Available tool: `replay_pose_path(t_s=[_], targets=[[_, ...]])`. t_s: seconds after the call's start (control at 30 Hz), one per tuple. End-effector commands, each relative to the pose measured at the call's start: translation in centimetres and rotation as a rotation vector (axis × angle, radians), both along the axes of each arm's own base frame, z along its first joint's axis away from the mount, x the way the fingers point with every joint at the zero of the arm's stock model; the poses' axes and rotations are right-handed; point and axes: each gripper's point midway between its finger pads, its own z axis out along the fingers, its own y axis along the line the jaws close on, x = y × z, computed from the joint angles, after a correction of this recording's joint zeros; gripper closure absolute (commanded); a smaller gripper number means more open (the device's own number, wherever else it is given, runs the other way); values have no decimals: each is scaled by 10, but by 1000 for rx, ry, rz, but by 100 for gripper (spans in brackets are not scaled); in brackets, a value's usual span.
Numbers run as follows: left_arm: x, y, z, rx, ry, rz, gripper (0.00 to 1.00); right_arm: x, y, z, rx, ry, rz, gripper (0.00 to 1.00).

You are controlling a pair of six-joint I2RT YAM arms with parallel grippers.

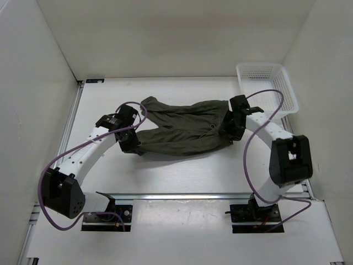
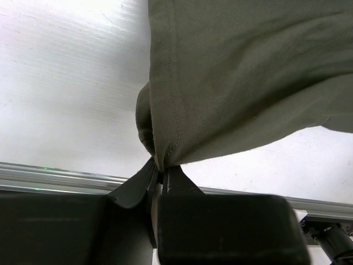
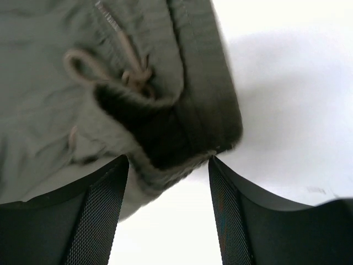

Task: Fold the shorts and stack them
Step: Flatten the shorts out

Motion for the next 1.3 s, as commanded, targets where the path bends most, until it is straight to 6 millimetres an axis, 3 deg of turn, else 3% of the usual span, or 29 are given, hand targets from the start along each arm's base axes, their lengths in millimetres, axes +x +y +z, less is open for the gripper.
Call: replay_pose_path(t_s=[0.0,0.03,0.13,0.33,0.6,0.77,1.0,1.17,1.27], targets=[[8,-3,12,-13,-46,-12,89,-11,-10,26,-13,-90,-7,35],[8,-3,12,-13,-46,-12,89,-15,-11,35,-6,-118,-7,35],[8,-3,15,-17,-55,-12,89,-32,-11,30,19,-112,-8,37],[8,-3,10,-10,-38,-13,89,-37,4,16,105,-89,6,37],[10,-4,13,-13,-46,-12,89,-58,-2,24,116,-131,-14,35],[8,-3,10,-9,-36,-13,89,-71,2,12,143,-108,21,29],[8,-3,10,-9,-36,-13,89,-57,15,-9,188,-88,34,31],[5,-2,11,-9,-37,-13,89,-37,25,-22,236,-109,2,47],[5,-2,14,-9,-37,-13,89,-30,19,-22,194,-107,-19,81]])
